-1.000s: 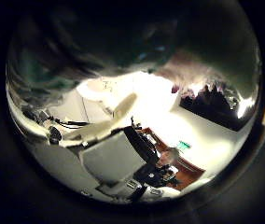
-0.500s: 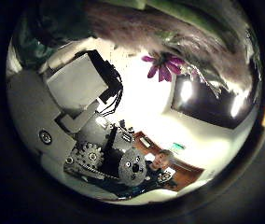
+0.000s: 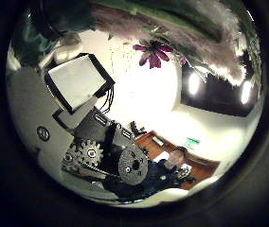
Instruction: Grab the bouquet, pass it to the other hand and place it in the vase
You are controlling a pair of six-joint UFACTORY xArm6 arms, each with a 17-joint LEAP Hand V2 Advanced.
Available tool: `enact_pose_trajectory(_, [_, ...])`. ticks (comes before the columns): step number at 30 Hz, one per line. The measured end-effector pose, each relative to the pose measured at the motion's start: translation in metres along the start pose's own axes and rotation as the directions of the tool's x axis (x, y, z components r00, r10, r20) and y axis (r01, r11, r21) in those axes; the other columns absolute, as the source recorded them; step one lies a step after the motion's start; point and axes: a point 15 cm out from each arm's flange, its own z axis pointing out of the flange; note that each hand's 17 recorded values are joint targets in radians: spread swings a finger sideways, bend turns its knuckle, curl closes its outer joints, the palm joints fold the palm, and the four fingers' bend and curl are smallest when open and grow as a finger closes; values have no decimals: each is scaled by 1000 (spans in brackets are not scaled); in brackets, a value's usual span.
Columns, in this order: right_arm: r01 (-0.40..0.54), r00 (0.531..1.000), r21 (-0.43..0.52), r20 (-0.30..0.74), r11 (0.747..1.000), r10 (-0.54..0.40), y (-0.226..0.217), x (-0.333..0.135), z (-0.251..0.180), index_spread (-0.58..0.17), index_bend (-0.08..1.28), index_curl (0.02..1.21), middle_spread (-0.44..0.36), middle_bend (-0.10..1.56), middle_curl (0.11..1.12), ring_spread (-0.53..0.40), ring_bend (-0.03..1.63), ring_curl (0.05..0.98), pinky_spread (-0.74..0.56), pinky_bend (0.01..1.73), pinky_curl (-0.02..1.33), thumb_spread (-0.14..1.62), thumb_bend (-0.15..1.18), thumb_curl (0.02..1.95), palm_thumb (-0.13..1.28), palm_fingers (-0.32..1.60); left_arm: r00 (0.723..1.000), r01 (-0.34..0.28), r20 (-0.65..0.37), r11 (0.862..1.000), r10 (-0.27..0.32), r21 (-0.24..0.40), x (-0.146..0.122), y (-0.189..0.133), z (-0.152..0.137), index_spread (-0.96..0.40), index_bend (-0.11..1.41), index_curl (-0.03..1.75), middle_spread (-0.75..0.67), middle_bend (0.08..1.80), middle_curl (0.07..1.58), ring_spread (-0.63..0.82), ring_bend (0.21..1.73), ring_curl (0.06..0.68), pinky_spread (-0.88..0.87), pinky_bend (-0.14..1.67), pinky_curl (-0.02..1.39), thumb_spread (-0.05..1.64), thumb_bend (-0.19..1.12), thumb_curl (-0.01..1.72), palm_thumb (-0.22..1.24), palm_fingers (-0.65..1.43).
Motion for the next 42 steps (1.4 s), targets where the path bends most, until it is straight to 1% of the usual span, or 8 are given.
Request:
enact_pose_trajectory(4, [-4,1000,8,-2,1000,4,-1,2,-3,-360,143,398,39,266,330,113,512,269,273,447,555,930,-29,563,824,-77,997,-63,55,997,61,39,21,-9,-12,-769,405,1231,-532,1091,1005,-410,1442,553,-604,1123,594,206,-21,805,1145,1053])
enact_pose_trajectory(10, [-7,1000,19,10,1000,7,-3,1,-2,-369,119,311,68,211,319,151,433,245,323,415,482,934,-31,531,809,-69,977,-164,151,982,148,99,62,-20,-38,-782,347,1334,-531,1085,1009,-412,1439,557,-607,1111,602,185,-21,838,1145,1060])
enact_pose_trajectory(16, [-17,1000,21,17,1000,16,-4,3,-2,-388,114,238,84,180,308,170,387,237,343,416,433,947,-37,492,761,-81,958,-221,219,964,186,148,84,-21,-65,-782,305,1421,-532,1075,1013,-414,1429,559,-610,1097,609,180,-21,867,1139,1072])
enact_pose_trajectory(21, [-19,999,48,38,999,17,-10,0,-3,-397,124,197,100,170,287,184,357,238,343,415,398,966,-28,462,735,-86,943,-260,262,947,206,190,93,-19,-85,-772,291,1465,-533,1069,1016,-415,1421,560,-613,1085,614,180,-21,884,1136,1081])
enact_pose_trajectory(29, [-21,999,68,47,997,18,-14,-2,-5,-398,127,173,103,173,270,188,336,242,339,422,368,972,-27,443,737,-80,913,-319,344,908,218,272,106,-17,-124,-739,267,1518,-532,1063,1020,-417,1412,564,-622,1069,625,166,-22,900,1134,1088])
enact_pose_trajectory(32, [-34,996,111,81,993,25,-21,-5,-7,-392,132,171,109,166,262,188,333,246,339,425,359,974,-26,440,734,-82,908,-329,360,898,216,291,103,-15,-135,-730,262,1528,-532,1061,1020,-418,1410,565,-624,1065,628,165,-22,901,1133,1089])
enact_pose_trajectory(36, [-104,989,115,113,988,91,-1,10,3,-380,135,174,112,167,254,189,327,249,339,426,351,975,-26,438,734,-78,897,-342,392,885,207,316,97,-12,-152,-712,256,1542,-533,1058,1022,-418,1407,566,-626,1060,632,159,-22,907,1138,1091])
enact_pose_trajectory(42, [-123,988,132,114,984,108,0,16,-2,-370,138,181,124,170,247,189,316,252,338,425,342,975,-25,438,738,-71,879,-372,431,860,205,350,92,-12,-176,-686,249,1558,-534,1055,1024,-419,1404,568,-628,1054,637,155,-22,913,1137,1094])
